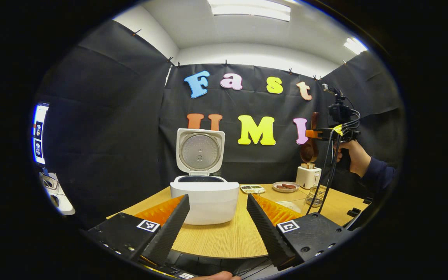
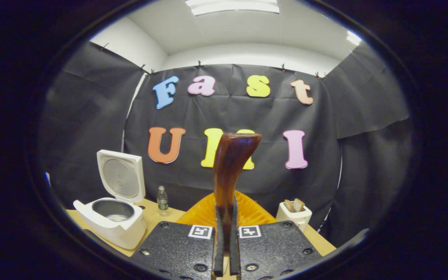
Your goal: Close the left gripper, press the button to open the rice cooker; take a wooden spoon from the chopstick holder with the right hand, scoop a spoonful of rice and pour it into the rice cooker, then put the wooden spoon back into the chopstick holder.
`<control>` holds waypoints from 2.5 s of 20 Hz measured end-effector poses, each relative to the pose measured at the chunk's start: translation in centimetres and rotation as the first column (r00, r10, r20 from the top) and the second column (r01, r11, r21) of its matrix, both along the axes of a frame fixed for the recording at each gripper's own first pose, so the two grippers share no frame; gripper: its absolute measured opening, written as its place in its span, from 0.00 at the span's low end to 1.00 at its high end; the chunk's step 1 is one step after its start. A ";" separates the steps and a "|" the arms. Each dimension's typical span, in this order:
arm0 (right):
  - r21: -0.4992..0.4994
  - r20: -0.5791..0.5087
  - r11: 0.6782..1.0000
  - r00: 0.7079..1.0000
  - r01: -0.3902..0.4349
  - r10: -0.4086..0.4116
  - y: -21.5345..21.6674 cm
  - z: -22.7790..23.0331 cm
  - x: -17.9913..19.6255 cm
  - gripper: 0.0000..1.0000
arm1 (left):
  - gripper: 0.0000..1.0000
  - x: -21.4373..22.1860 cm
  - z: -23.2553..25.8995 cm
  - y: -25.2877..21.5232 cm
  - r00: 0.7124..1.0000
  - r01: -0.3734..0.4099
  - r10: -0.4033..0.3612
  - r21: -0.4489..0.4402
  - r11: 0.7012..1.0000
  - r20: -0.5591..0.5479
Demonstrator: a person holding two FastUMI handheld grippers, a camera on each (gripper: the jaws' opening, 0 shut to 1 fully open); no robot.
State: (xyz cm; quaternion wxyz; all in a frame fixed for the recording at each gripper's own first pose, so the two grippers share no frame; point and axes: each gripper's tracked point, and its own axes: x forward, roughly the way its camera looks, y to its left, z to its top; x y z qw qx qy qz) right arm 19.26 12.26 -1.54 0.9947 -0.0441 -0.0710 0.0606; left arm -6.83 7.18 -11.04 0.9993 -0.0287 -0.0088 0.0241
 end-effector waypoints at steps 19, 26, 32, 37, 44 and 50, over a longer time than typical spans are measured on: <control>0.080 -0.227 0.986 0.966 0.143 -0.122 -13.4 -13.5 7.0 0.13 | 0.94 2.4 -1.3 -1.4 0.998 0.025 -0.026 -0.007 1.000 -0.057; 0.118 -0.234 0.987 0.969 0.112 -0.082 -13.9 -15.3 6.7 0.37 | 0.94 7.4 0.0 -0.9 0.998 0.019 -0.021 -0.036 0.999 -0.066; 0.066 -0.170 0.978 0.968 0.199 -0.185 -15.1 -12.7 3.5 1.00 | 0.94 12.3 1.0 0.0 0.994 -0.028 0.026 -0.016 0.999 -0.102; 0.058 -0.242 0.973 0.948 0.225 -0.204 -14.8 -13.2 0.4 1.00 | 0.94 15.1 3.6 0.5 0.997 -0.045 0.044 -0.014 0.999 -0.071; 0.027 -0.260 0.983 0.951 0.180 -0.167 -13.3 -12.2 -3.6 1.00 | 0.94 19.7 9.1 1.7 0.998 -0.063 0.063 -0.001 0.998 -0.007; 0.014 -0.271 0.987 0.951 0.158 -0.148 -13.1 -11.3 -5.5 1.00 | 0.94 24.1 13.4 3.4 0.996 -0.072 0.069 0.054 0.996 0.054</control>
